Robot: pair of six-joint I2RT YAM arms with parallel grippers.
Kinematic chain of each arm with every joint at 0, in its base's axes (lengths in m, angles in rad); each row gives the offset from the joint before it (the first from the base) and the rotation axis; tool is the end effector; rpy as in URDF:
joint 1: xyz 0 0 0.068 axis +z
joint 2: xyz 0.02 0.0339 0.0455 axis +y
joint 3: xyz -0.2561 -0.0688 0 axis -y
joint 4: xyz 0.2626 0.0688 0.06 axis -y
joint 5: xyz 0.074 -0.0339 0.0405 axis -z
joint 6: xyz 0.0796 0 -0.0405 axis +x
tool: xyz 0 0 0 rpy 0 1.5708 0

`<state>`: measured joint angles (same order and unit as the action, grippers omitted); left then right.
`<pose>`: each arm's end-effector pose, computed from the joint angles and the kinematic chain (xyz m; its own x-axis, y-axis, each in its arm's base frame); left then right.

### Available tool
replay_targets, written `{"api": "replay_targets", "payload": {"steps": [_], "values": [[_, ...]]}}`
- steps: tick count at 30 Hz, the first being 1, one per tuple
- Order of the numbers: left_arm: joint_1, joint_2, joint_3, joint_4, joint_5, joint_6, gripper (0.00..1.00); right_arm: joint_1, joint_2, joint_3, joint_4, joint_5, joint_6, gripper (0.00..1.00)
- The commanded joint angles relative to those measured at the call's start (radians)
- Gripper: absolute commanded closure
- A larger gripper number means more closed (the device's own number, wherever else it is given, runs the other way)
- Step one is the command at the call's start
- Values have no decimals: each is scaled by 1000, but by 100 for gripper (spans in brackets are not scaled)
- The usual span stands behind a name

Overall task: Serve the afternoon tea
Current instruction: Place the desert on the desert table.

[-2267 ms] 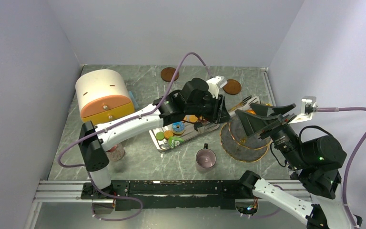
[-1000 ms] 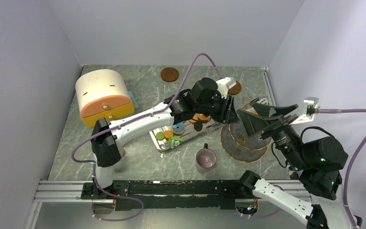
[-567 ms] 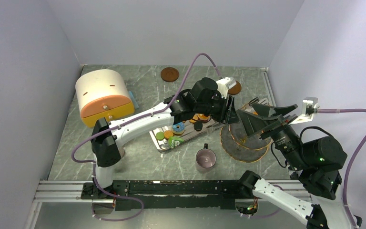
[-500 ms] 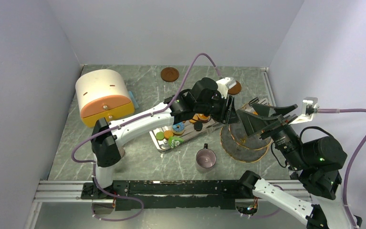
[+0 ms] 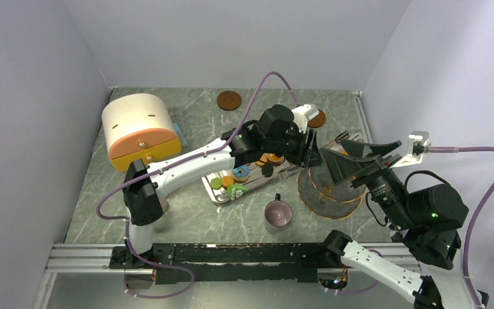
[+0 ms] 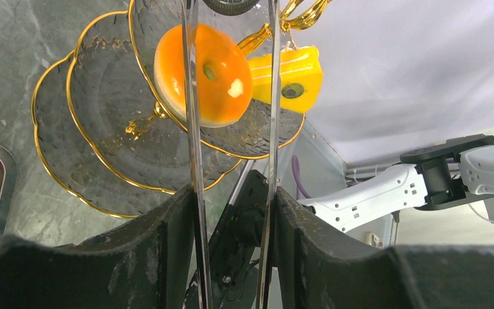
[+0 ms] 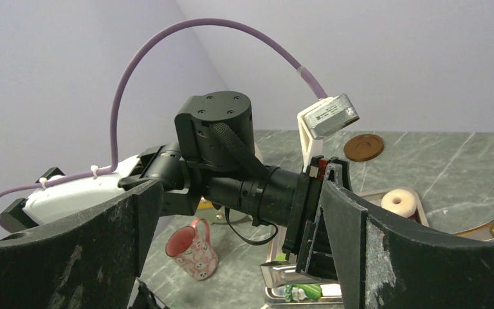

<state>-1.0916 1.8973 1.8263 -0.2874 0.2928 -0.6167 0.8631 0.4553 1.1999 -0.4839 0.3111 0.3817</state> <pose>0.2143 -0.4623 0.3446 -0.6954 0.1373 -0.7054 0.7012 0.3445 -0.6242 0.0752 0.0504 0.4868 -0.0423 0.4960 -0.8673 -0.5553 0.7099 0.4331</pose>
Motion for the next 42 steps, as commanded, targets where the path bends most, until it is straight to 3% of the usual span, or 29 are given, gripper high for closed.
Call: {"api": "replay_targets", "payload": {"steps": [1,18,30,42], "values": [[-11,-20,37,35,13,12,50,0,-13,-2,6,10,-9,2],[-11,-21,71,2,-14,33,49,1,-13,4,5,12,-16,2],[-7,-95,50,-100,-231,129,54,0,-18,-3,-1,15,-11,2],[8,-209,-100,-237,-483,167,56,1,-5,-15,-14,14,-4,2]]}}
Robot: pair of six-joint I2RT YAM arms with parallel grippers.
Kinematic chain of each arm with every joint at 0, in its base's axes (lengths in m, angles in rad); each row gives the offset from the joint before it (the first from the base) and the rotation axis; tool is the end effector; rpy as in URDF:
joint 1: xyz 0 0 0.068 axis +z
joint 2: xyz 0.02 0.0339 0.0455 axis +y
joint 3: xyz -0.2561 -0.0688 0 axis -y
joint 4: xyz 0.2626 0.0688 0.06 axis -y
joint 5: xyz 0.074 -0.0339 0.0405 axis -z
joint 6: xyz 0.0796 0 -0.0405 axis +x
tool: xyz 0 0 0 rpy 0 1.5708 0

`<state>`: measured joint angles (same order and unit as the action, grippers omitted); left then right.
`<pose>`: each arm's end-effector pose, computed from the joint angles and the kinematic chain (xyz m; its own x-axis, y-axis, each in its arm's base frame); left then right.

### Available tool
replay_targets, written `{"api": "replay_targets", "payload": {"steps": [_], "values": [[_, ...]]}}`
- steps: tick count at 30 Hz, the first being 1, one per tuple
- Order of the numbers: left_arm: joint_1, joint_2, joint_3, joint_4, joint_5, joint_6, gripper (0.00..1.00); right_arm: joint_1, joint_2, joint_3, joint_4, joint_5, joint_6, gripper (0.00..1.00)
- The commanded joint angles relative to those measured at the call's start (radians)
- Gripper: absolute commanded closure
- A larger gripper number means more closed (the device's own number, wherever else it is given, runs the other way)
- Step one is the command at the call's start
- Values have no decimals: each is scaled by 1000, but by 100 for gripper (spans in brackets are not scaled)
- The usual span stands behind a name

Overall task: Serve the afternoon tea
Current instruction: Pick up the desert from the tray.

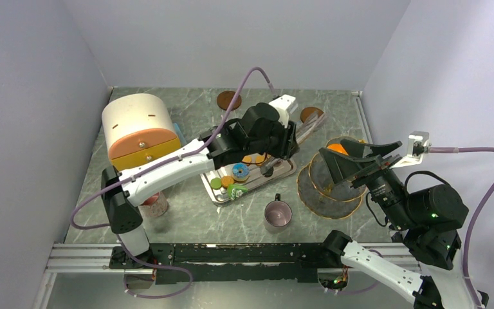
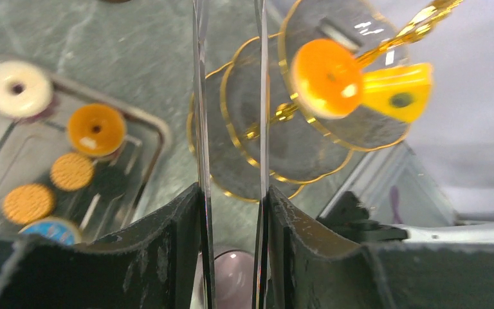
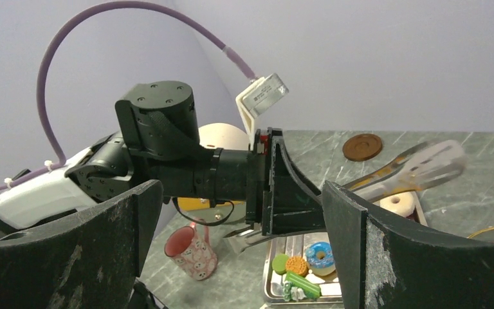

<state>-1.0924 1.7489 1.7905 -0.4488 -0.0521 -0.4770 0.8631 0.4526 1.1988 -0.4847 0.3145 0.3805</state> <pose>0.2183 -0.4119 0.3756 -0.5589 0.0818 -0.8252 0.6843 0.6075 -0.4033 0.0749 0.0496 0.4865 -0.0402 0.4963 -0.8672 -0.5530 0.7119 0.4330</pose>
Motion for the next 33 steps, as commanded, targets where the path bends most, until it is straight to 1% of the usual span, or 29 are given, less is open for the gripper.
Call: {"api": "replay_targets", "payload": {"steps": [1,7,13,17,22,26,33], "values": [[9,-77,-87,-90,-163,26,56,0,2,-15,-18,11,-3,2],[15,-180,-239,-161,-251,4,57,-1,21,-42,-45,5,4,2],[21,-239,-324,-298,-327,-39,56,0,71,-60,-107,6,2,1],[26,-252,-375,-382,-327,-58,54,0,75,-83,-110,-1,6,1],[26,-252,-437,-437,-313,-72,53,0,72,-89,-109,11,-2,1],[31,-253,-478,-443,-323,-71,49,0,73,-91,-105,12,-3,1],[53,-232,-522,-402,-281,-45,47,0,88,-87,-98,2,-2,1]]}}
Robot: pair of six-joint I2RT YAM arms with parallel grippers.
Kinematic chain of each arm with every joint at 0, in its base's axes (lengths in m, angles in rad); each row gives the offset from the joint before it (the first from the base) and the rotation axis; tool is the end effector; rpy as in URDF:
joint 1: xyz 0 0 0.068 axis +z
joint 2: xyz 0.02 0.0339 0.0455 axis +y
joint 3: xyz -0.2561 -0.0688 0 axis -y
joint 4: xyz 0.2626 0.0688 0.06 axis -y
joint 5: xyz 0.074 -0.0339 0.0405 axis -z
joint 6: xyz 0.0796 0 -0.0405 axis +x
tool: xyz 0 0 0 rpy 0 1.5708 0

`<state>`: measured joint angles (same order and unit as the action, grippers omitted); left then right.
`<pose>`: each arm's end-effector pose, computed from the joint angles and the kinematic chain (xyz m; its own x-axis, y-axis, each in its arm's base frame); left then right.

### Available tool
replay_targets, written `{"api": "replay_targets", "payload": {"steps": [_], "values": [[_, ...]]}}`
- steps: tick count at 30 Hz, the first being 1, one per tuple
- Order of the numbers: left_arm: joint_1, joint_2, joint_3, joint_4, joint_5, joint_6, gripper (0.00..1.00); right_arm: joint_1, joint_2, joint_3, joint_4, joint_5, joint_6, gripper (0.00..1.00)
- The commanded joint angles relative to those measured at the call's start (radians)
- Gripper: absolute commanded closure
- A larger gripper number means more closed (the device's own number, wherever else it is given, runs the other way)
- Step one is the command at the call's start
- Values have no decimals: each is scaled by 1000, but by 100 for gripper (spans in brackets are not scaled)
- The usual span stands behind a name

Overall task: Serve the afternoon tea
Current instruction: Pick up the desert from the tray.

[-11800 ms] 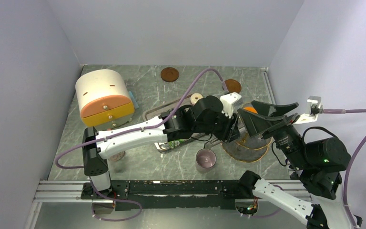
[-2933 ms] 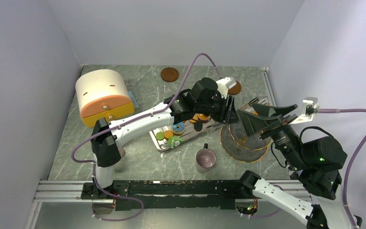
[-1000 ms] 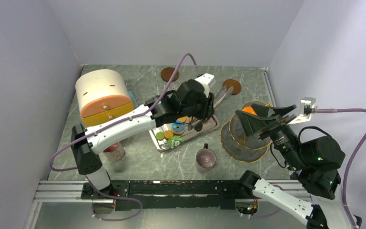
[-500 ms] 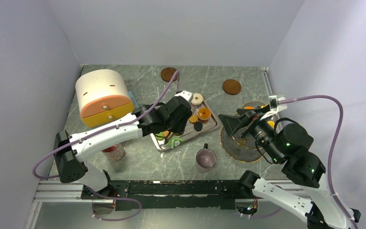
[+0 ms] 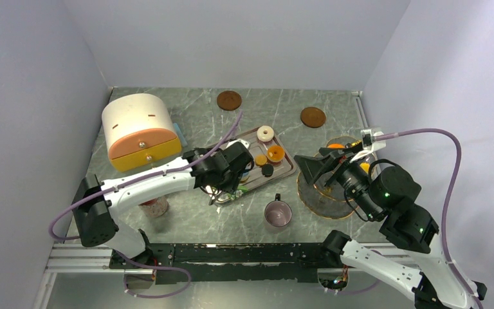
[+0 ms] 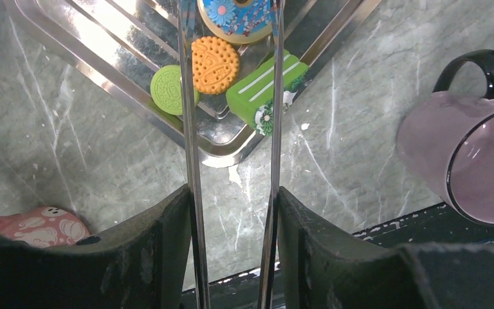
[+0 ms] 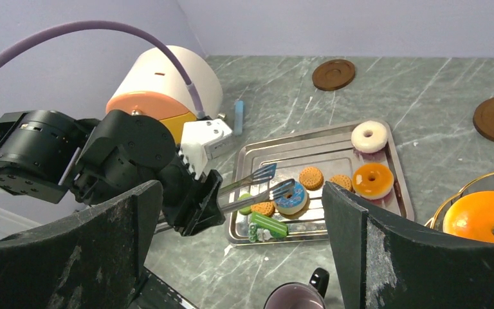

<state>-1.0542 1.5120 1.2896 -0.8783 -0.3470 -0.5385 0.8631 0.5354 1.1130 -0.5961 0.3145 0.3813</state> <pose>0.1923 -0.2838 0.2370 -0.7584 0.3586 -0.5444 0.4108 0.9113 0.0280 0.1075 0.0878 0.4350 -0.2052 0.3045 -0.9302 -0.4796 0.7972 0.3668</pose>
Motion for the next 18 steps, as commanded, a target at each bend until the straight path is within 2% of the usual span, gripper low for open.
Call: {"api": "replay_targets", "payload": {"steps": [1,18], "values": [[16,10,-24,34,20,22,47,0,4,-1,16,4,-4,1],[20,64,-20,66,64,43,41,-1,-8,-4,16,16,-4,1]]}}
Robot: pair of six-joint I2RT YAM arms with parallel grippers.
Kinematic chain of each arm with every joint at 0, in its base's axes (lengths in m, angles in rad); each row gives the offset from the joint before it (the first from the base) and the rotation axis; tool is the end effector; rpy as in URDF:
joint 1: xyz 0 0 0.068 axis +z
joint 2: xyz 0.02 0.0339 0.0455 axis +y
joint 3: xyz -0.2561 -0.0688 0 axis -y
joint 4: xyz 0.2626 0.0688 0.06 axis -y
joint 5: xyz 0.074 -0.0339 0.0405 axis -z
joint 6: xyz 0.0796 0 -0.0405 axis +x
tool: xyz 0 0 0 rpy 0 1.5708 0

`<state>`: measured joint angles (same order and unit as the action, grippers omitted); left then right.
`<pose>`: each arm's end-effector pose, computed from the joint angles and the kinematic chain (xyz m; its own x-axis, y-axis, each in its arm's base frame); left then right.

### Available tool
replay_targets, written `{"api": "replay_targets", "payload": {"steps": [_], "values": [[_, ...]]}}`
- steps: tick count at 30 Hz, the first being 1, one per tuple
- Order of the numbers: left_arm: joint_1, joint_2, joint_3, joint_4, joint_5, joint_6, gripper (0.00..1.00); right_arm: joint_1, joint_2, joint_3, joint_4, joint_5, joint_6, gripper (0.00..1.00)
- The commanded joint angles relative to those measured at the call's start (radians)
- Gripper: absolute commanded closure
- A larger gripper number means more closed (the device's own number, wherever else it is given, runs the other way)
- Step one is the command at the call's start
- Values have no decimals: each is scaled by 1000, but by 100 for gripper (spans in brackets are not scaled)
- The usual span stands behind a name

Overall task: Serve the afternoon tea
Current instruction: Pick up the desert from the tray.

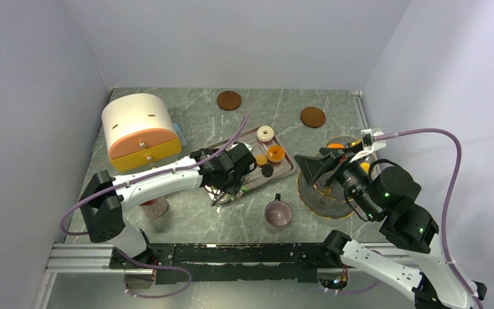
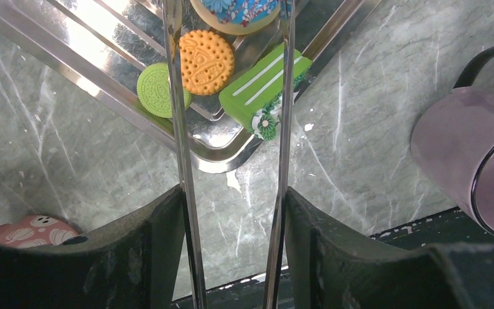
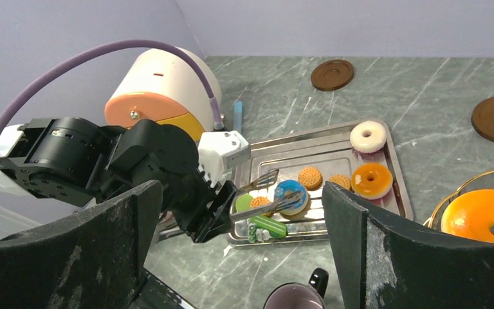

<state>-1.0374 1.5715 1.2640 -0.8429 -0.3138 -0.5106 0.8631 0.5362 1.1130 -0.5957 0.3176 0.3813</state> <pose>0.1990 -0.2886 0.2106 -0.7739 0.3965 -0.4938 0.4318 0.9008 0.0464 0.1078 0.0878 0.4350 -0.2045 0.3048 -0.9302 -0.4770 0.7988 0.3666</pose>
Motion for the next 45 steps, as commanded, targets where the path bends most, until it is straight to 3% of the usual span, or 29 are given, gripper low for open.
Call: {"api": "replay_targets", "payload": {"steps": [1,45], "values": [[4,2,4,32,31,16,40,0,-8,-5,17,13,-1,1],[5,-5,-24,82,25,29,38,-1,-1,15,27,-3,6,1]]}}
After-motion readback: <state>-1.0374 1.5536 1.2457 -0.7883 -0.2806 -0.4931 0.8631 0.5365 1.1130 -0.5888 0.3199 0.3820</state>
